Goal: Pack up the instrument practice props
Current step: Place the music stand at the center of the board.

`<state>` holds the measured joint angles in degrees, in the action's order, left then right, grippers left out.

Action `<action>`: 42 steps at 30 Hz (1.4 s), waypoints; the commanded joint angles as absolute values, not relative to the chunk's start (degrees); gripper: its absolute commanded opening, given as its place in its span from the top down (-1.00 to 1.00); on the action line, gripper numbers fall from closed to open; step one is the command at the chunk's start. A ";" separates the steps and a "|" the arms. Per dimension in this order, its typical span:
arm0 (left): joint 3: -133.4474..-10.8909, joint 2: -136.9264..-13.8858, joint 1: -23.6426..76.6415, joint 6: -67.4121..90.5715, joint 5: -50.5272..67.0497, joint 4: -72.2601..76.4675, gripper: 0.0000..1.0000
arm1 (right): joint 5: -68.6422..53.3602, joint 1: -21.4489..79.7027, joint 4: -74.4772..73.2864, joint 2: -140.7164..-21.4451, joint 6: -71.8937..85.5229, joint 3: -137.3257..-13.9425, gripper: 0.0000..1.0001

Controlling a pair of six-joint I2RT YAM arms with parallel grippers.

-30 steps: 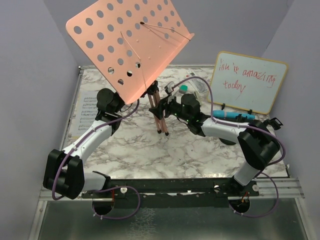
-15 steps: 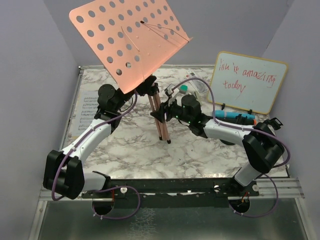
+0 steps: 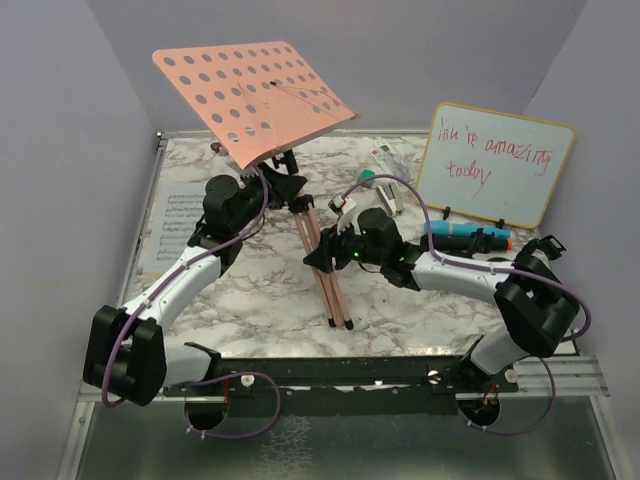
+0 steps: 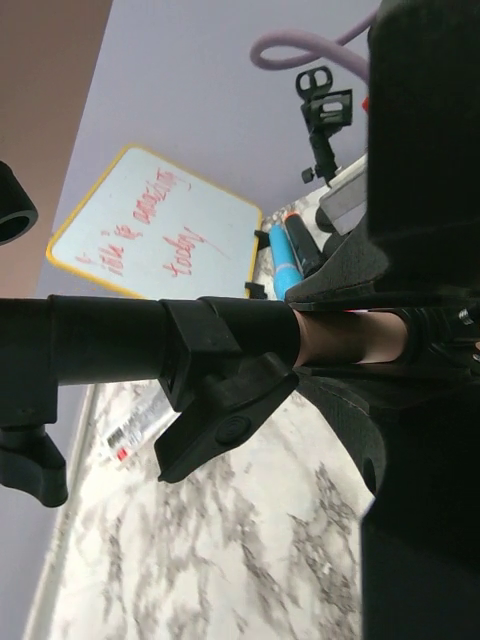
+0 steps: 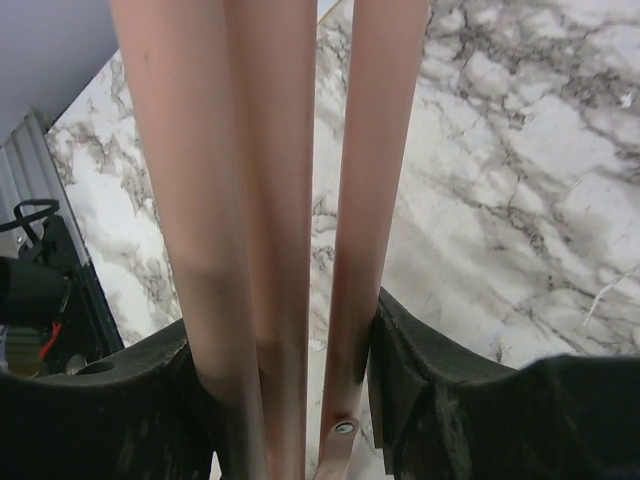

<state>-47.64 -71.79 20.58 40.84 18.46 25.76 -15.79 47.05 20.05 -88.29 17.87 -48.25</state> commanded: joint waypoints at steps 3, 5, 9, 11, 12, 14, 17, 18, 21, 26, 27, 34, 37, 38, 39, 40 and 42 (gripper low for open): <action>-45.34 -71.94 21.36 41.39 16.37 28.83 1.00 | -15.43 47.90 25.91 -91.01 18.05 -49.68 0.40; -45.03 -73.34 21.36 40.55 15.78 28.78 1.00 | -15.08 47.90 26.36 -92.36 18.78 -50.11 0.42; -45.02 -76.99 21.27 39.52 15.81 28.74 1.00 | -14.01 47.90 27.47 -94.83 20.64 -50.58 0.45; -45.14 -79.06 21.27 39.46 16.27 28.73 1.00 | -13.30 47.90 27.95 -95.76 21.97 -50.44 0.46; -45.17 -79.94 21.27 39.57 16.37 28.74 1.00 | -12.86 47.88 28.28 -96.14 22.74 -50.26 0.46; -44.92 -81.32 21.27 39.81 16.35 28.74 1.00 | -12.07 47.90 28.91 -96.68 24.66 -49.63 0.47; -43.93 -82.33 21.27 40.10 15.78 28.74 1.00 | -11.72 47.90 29.99 -97.30 27.47 -48.27 0.47; -43.56 -82.30 21.27 40.16 15.73 28.74 1.00 | -11.62 47.90 30.24 -97.42 28.45 -47.75 0.48; -42.43 -82.34 21.27 40.01 15.87 28.74 1.00 | -11.57 48.02 31.62 -98.00 31.29 -46.28 0.48; -40.95 -83.88 21.36 40.20 16.65 28.81 1.00 | -9.69 48.66 33.50 -99.83 34.07 -44.69 0.48; -40.68 -84.19 21.50 40.25 16.61 28.83 1.00 | -9.29 48.69 33.56 -100.15 34.36 -44.58 0.48; -40.48 -86.93 21.95 39.00 16.62 28.99 1.00 | -3.46 49.28 32.34 -100.34 34.98 -43.15 0.46; -41.18 -88.93 22.46 38.87 17.45 29.76 1.00 | -0.34 49.71 30.94 -99.84 35.19 -42.66 0.43; -41.48 -89.77 22.62 39.18 17.68 30.10 1.00 | 0.99 49.79 30.74 -99.70 35.47 -42.30 0.43; -41.67 -90.56 22.93 39.46 17.75 30.55 1.00 | 2.04 49.81 30.50 -99.49 35.88 -41.95 0.42; -41.99 -91.48 23.37 39.67 17.70 31.05 1.00 | 2.80 49.78 30.38 -99.30 36.20 -41.54 0.41; -42.74 -93.36 24.42 39.81 17.39 31.55 1.00 | 3.67 49.76 30.41 -98.79 36.78 -40.51 0.40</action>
<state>-40.60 -90.65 20.34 44.25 10.70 27.38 -9.17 50.70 26.48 -99.61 38.41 -41.89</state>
